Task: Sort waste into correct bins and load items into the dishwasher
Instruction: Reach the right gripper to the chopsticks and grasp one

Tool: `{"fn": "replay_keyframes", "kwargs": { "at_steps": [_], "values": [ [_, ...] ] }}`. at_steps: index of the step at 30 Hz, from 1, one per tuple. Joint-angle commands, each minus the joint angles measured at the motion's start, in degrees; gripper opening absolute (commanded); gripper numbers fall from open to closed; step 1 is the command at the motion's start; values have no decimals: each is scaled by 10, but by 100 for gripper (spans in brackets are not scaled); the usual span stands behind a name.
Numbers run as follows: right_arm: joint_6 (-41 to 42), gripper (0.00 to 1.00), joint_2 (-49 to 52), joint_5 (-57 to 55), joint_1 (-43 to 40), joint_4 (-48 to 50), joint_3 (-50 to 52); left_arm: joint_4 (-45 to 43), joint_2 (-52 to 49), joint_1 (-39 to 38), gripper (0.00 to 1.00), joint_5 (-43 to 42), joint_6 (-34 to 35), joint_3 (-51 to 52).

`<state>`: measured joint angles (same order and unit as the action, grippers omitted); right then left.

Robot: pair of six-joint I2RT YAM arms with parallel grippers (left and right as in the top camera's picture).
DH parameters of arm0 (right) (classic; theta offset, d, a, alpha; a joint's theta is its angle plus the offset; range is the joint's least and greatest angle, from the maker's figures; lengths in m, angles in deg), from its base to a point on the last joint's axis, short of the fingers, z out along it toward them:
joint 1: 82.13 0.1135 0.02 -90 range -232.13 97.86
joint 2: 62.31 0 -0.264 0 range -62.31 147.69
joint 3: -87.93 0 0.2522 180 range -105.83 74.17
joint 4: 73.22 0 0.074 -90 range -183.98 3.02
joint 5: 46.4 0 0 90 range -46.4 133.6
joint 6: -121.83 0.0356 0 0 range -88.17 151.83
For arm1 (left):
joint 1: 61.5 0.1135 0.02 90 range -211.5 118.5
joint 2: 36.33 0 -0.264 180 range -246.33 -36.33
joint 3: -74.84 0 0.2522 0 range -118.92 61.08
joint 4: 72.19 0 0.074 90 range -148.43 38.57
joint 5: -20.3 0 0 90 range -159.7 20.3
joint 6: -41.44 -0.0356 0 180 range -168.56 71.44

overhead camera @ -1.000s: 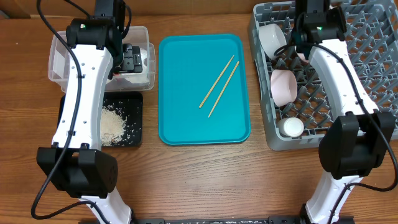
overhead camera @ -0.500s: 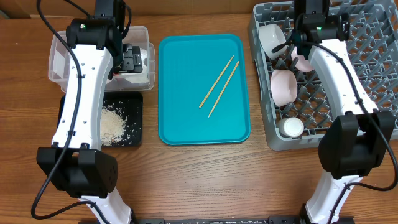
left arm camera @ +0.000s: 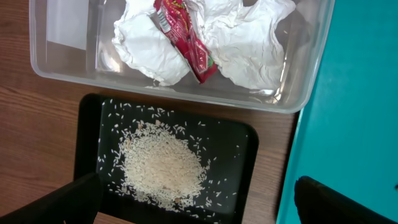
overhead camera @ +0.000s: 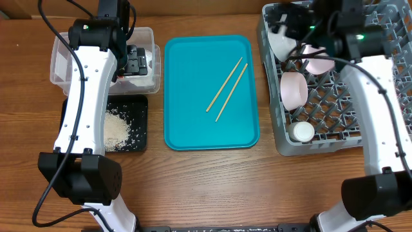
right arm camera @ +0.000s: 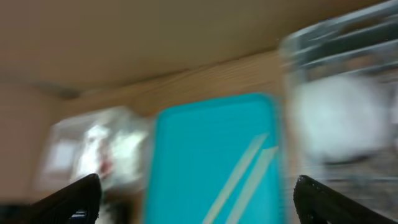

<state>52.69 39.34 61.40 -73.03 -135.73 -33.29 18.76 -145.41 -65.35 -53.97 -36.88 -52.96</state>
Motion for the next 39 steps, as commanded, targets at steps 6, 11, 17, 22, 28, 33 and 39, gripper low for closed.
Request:
{"fn": "replay_keyframes", "kwargs": {
  "at_steps": [6,11,17,22,28,33,39],
  "values": [
    [191,100,51,-115,145,-12,88,1,15,2,100,8,3,-12],
    [259,100,85,-186,178,-8,122,1,15,2,100,8,3,-12],
    [263,100,136,-183,179,-5,127,1,15,2,100,8,3,-12],
    [263,70,178,-205,179,-11,127,1,15,1,100,8,3,-12],
    [263,59,204,-239,178,-1,127,1,15,1,100,8,3,-12],
    [263,48,223,-242,178,21,127,1,15,1,100,8,3,-12],
    [263,37,243,-243,178,40,129,1,15,1,100,8,3,-12]
  ]
}}
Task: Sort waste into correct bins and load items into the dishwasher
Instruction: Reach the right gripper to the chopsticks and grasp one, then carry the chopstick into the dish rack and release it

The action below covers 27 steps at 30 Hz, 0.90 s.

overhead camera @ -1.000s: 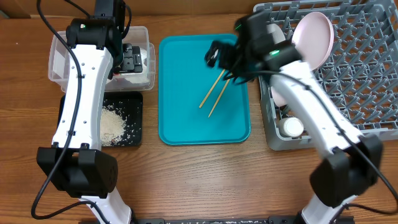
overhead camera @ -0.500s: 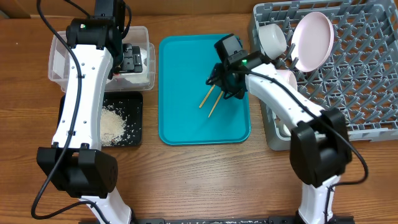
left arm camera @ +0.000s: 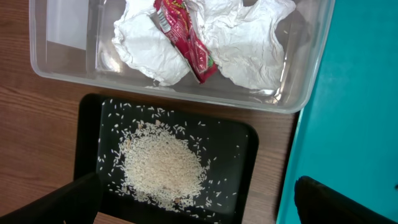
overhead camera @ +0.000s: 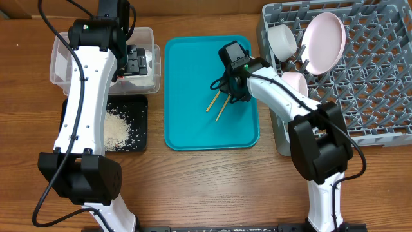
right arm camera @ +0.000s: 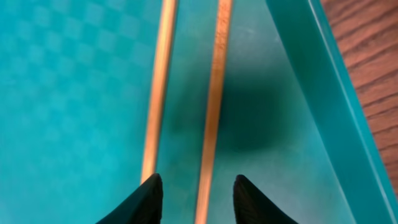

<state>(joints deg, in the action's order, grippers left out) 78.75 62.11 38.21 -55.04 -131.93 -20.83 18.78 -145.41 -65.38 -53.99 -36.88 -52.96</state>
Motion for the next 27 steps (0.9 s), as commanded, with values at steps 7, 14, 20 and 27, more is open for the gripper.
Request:
{"fn": "replay_keyframes", "kwargs": {
  "at_steps": [7,14,20,27],
  "values": [
    [3,27,37,-10,-2,1,5,1,15,1,100,8,3,-12],
    [2,4,37,49,0,-19,5,1,15,1,100,8,3,-12],
    [-62,4,36,71,0,-43,4,1,15,1,100,8,3,-12],
    [-163,4,-7,97,-24,-115,-62,1,15,1,100,8,3,-12]
  ]
}}
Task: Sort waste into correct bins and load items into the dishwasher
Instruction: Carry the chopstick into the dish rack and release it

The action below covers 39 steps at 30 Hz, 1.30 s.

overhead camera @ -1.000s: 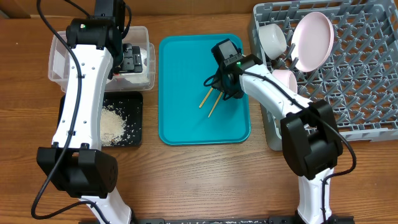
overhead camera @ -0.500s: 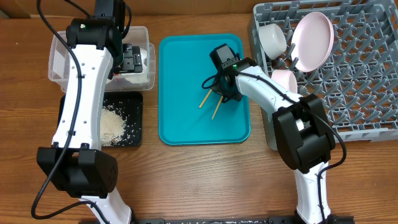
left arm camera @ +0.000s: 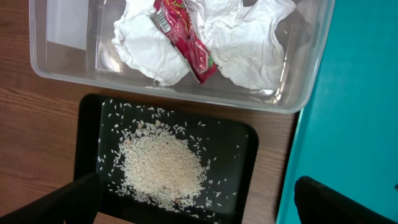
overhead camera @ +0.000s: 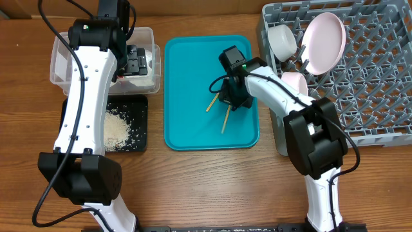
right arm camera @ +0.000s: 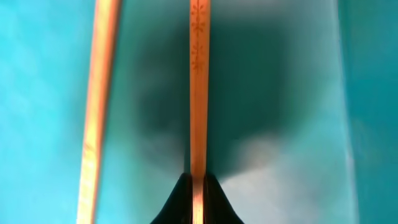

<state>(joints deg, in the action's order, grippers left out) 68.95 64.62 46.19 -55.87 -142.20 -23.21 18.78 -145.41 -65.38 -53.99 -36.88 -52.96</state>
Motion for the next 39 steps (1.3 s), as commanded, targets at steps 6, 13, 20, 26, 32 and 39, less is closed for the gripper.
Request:
{"fn": "replay_keyframes", "kwargs": {
  "at_steps": [6,13,20,26,32,39],
  "values": [
    [-172,4,-103,11,-24,-72,-105,1,15,1,100,8,3,-12],
    [-180,4,-217,-45,-56,-118,-130,1,15,1,100,8,3,-12],
    [-172,4,-318,-54,-190,-170,-130,1,15,1,100,8,3,-12],
    [-181,4,-324,-55,-306,-191,-107,1,15,1,100,8,3,-12],
    [-249,4,-324,-56,-340,-136,-8,1,15,1,100,8,3,-12],
    [-315,4,-324,-94,-356,-61,99,1,15,1,100,8,3,-12]
  ]
}}
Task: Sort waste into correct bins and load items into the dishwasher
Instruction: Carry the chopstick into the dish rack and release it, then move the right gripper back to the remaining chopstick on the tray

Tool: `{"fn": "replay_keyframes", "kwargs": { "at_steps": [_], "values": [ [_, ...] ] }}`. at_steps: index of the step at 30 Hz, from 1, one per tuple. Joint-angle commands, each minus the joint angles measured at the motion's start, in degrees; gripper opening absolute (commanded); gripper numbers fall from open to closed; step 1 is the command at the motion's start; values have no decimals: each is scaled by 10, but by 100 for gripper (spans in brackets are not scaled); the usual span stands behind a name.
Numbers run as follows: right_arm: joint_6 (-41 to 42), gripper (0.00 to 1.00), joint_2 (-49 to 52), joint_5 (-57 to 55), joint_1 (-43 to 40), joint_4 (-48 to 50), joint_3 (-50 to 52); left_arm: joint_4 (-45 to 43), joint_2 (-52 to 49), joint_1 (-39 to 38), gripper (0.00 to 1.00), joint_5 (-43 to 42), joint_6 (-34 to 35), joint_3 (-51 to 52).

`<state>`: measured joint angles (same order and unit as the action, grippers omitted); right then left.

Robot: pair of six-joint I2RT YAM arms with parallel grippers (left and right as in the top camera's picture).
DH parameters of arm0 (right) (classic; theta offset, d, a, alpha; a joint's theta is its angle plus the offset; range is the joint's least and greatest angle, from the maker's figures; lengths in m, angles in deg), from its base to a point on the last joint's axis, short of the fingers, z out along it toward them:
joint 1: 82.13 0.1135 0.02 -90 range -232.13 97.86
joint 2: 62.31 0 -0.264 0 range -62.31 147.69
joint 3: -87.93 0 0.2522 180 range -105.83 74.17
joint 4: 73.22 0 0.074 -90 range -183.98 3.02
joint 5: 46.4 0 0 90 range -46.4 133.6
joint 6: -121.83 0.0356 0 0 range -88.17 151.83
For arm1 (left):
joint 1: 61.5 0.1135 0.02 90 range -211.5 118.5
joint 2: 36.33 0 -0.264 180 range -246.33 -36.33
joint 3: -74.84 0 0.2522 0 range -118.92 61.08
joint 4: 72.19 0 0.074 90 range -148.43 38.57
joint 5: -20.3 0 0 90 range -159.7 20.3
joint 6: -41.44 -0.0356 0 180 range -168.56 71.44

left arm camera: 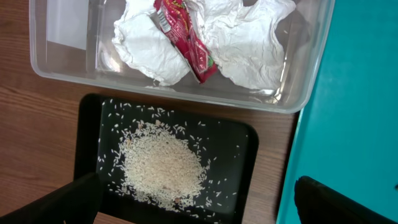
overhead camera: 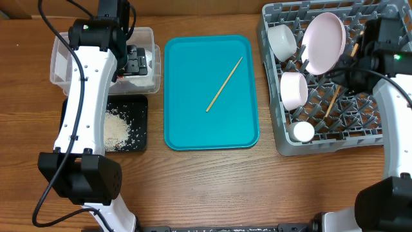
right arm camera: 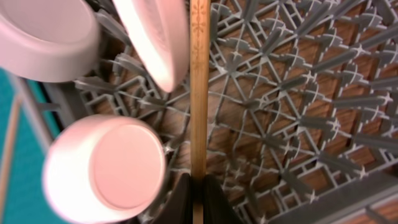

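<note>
My right gripper (right arm camera: 198,194) is shut on a wooden chopstick (right arm camera: 198,93), held over the grey dish rack (overhead camera: 386,122) just right of the pink plate (overhead camera: 324,42). Overhead, the held chopstick (overhead camera: 332,104) slants down over the rack's grid. The other chopstick (overhead camera: 224,84) lies diagonally on the teal tray (overhead camera: 174,129). My left gripper (left arm camera: 199,208) is open above the table's left side, with nothing between its fingers.
The rack also holds a white bowl (overhead camera: 282,40), a pink cup (overhead camera: 294,89) and a small white cup (overhead camera: 302,131). A clear bin (left arm camera: 311,68) holds crumpled white paper and a red wrapper (left arm camera: 185,40). A black tray (left arm camera: 87,124) carries rice (left arm camera: 163,163).
My right gripper was shut on one chopstick down on the teal tray; now it holds that chopstick over the dish rack. The left arm has not moved.
Both chopsticks lay on the tray while my right gripper was at the rack. Then it stood open over the chopsticks, then shut on the right-hand one. Now that chopstick is over the rack and one remains on the tray.
</note>
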<state>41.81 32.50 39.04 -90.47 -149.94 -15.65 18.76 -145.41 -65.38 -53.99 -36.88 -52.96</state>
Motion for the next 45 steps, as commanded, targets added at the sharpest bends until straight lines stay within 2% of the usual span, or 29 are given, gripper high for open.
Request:
{"fn": "replay_keyframes", "kwargs": {
  "at_steps": [1,10,20,26,37,39,40,41,42,45],
  "values": [
    [-57,4,-3,-23,-11,23,32,1,15,1,100,8,3,-12],
    [-198,4,-2,-14,-12,9,44,1,15,1,100,8,3,-12],
    [-216,4,-2,-13,-12,-33,44,1,15,1,100,8,3,-12],
    [-324,4,-2,62,-12,-60,44,1,15,1,100,8,3,-12],
    [-325,4,-2,62,-12,-45,44,1,15,1,100,8,3,-12],
    [-325,17,-2,62,-12,-42,44,1,15,1,100,8,3,-12],
    [-325,35,-2,62,-12,-40,44,1,15,1,100,8,3,-12],
    [-324,80,-2,62,-12,-38,44,1,15,1,100,8,3,-12],
    [-323,100,-2,62,-12,-35,44,1,15,1,100,8,3,-12],
    [-323,100,-2,73,-12,-28,44,1,15,1,100,8,3,-12]
  ]
}}
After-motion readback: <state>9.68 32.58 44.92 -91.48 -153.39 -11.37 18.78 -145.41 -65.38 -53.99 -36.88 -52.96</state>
